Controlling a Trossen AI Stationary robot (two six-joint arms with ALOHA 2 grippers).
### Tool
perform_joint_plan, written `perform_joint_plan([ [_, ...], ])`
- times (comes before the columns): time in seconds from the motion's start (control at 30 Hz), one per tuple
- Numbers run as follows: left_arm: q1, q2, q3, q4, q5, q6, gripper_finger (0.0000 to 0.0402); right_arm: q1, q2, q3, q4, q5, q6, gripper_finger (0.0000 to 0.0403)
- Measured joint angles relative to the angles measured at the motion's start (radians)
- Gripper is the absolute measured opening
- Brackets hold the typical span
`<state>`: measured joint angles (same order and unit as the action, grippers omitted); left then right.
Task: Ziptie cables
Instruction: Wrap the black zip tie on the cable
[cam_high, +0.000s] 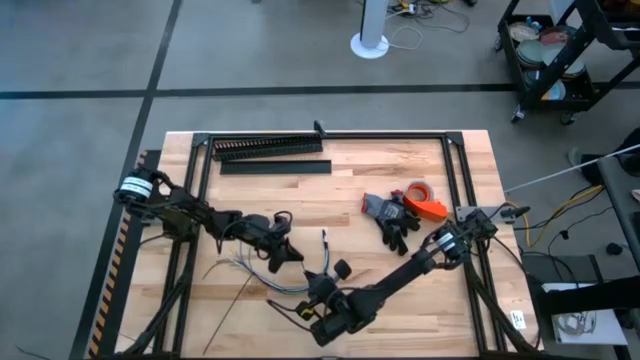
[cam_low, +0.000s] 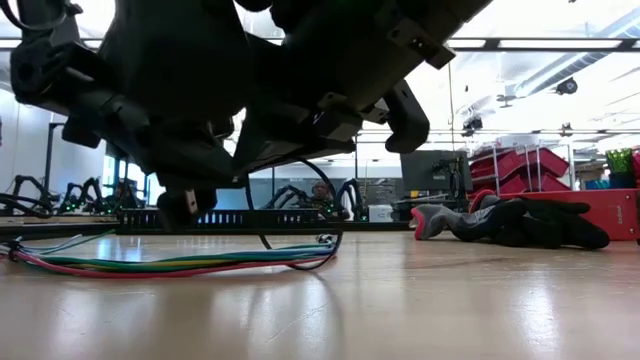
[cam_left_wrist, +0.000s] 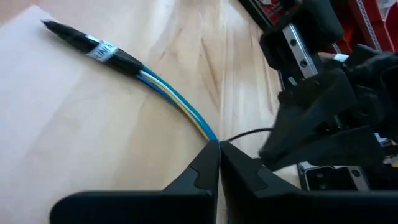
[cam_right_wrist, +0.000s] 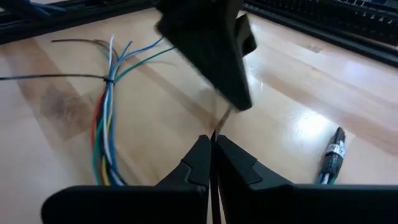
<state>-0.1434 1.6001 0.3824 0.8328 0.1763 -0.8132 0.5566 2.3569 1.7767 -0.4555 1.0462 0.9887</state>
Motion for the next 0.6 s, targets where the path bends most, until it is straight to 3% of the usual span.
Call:
perform_joint_plan([
  [0.2, 0.005, -0.011, -0.004, 0.008, 0.031, 0.048, 0.0, 0.002, -0.001, 0.0, -0.005, -0.012, -0.004, 0.0],
  [0.3, 0.009, -0.06, -0.01, 0.002, 0.106, 0.199, 0.0, 0.001, -0.003, 0.0, -0.017, -0.016, -0.018, 0.0],
  [0.4, 0.021, -0.15, -0.012, -0.07, 0.119, 0.395, 0.0005, 0.0, -0.007, 0.0, -0.019, -0.034, -0.041, 0.0],
  [0.6, -0.013, -0.322, -0.011, -0.33, -0.095, 0.848, 0.0046, -0.003, -0.009, 0.0, -0.02, -0.062, -0.045, 0.0],
])
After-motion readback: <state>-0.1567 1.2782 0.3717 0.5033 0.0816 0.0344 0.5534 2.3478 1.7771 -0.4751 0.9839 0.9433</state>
